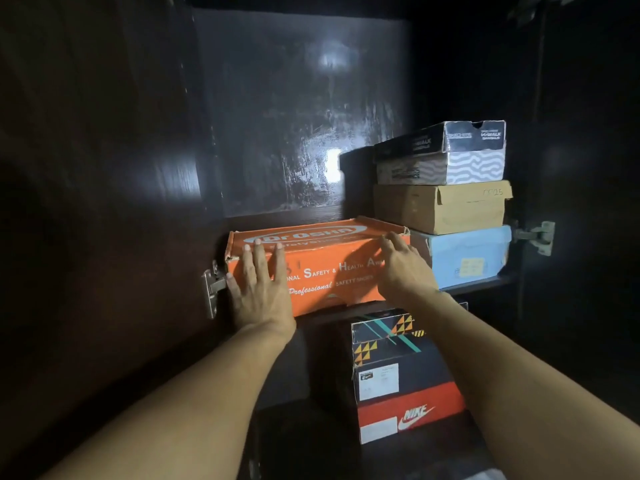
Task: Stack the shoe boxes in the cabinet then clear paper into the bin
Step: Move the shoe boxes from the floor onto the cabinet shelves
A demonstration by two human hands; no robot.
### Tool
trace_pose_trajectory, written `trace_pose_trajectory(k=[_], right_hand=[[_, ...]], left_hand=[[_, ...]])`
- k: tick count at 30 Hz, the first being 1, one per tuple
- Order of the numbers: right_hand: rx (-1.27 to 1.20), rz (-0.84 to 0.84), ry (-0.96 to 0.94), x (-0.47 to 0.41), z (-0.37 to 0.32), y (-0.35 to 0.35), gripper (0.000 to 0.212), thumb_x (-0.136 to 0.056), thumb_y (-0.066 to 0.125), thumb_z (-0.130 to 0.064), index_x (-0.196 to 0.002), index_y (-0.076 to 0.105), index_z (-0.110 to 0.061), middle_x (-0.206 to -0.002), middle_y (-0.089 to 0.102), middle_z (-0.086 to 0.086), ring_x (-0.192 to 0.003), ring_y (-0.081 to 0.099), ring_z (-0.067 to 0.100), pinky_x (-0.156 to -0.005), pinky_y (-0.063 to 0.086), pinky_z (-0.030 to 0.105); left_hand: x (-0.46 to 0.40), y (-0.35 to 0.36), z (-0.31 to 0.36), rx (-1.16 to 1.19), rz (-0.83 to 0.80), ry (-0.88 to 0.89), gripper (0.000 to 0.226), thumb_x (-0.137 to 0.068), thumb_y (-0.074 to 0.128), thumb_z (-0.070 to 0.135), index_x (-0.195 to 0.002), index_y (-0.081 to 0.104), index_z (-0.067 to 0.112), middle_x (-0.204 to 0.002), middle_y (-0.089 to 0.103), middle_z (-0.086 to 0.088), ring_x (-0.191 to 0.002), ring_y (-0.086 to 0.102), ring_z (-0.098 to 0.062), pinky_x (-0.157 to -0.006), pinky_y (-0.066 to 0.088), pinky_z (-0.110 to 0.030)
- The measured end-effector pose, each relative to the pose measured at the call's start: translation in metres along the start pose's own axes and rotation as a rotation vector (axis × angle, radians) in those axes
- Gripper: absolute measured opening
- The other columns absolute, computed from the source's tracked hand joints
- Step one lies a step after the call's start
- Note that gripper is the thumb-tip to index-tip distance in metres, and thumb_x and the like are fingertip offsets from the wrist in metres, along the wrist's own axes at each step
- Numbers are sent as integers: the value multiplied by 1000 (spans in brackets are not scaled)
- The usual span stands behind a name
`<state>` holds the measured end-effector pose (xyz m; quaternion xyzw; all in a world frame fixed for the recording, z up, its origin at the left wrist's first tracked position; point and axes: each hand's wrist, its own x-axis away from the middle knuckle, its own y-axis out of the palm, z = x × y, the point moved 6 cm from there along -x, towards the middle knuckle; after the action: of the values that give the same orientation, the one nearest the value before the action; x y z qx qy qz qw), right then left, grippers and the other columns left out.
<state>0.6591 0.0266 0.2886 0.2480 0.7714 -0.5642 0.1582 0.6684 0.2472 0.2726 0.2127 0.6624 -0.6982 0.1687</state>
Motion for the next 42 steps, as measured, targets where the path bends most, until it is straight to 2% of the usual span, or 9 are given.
trace_pose_trajectory(k=[4, 9, 12, 17, 20, 24, 31, 36, 42], right_hand=[[38, -96, -6, -15, 0, 8, 66, -87, 56, -8, -147, 33, -19, -160, 20, 0, -129, 47, 37, -103, 46, 47], [9, -223, -4, -29, 1, 13, 78, -88, 55, -6, -155, 18, -23, -163, 17, -1, -130, 48, 33, -103, 44, 41], [-23, -150, 8, -29, 6, -2, 65, -89, 57, -15, -149, 33, -27, -137, 56, 11, -117, 57, 34, -94, 48, 40], [76, -155, -61, -3, 22, -38, 45, -85, 63, -20, -130, 58, -18, -126, 64, 10, -113, 58, 33, -88, 46, 33], [80, -194, -38, 29, 44, -66, 29, -87, 64, -19, -114, 66, -9, -114, 69, 11, -105, 62, 32, -90, 49, 35], [109, -314, 105, 84, 91, -103, 40, -83, 73, -30, -116, 69, -9, -119, 67, 6, -110, 60, 25, -97, 48, 35], [188, -361, 448, 209, 191, -177, 44, -72, 80, -36, -112, 71, -19, -89, 70, 2, -76, 68, 24, -75, 60, 37], [203, -391, 776, 325, 269, -240, 47, -77, 80, -25, -120, 66, -14, -95, 74, 16, -51, 60, 12, -58, 58, 31], [273, -373, 1082, 464, 353, -304, 52, -75, 83, -29, -122, 65, -15, -96, 74, 11, -86, 71, 24, -64, 62, 37]], left_hand=[[-14, 9, -2, 6, -73, 15, 126, -71, 78, 20, -150, -21, 22, -156, -30, -11, -144, -27, -29, -120, 4, -49], [-29, 10, -3, 64, -173, -26, 122, -73, 75, 26, -150, -19, 25, -155, -32, -9, -143, -29, -29, -120, 5, -50], [-31, -1, 2, 126, -86, -39, 114, -73, 75, 34, -153, -5, 23, -160, -17, -14, -147, -17, -31, -118, 3, -51], [-6, -26, 45, 166, 90, 194, 72, -79, 67, 25, -144, 38, 15, -153, 29, -11, -141, 22, -30, -116, 22, -43], [9, -22, 80, 386, -135, 265, 50, -79, 70, 24, -126, 60, 15, -131, 56, -5, -121, 50, -27, -95, 43, -32], [44, -9, 143, 455, -552, 424, 49, -73, 81, 34, -113, 65, 11, -112, 66, -5, -100, 62, -24, -86, 52, -31], [128, -40, 263, 536, -749, 740, 53, -69, 79, 51, -109, 67, 19, -99, 64, 1, -87, 61, -17, -75, 53, -31], [212, -52, 356, 676, -908, 895, 58, -68, 82, 46, -118, 65, 22, -81, 60, 5, -86, 59, -17, -65, 48, -26], [329, -64, 461, 728, -1051, 1154, 64, -69, 81, 47, -120, 63, 13, -98, 68, 0, -89, 65, -17, -73, 55, -32]])
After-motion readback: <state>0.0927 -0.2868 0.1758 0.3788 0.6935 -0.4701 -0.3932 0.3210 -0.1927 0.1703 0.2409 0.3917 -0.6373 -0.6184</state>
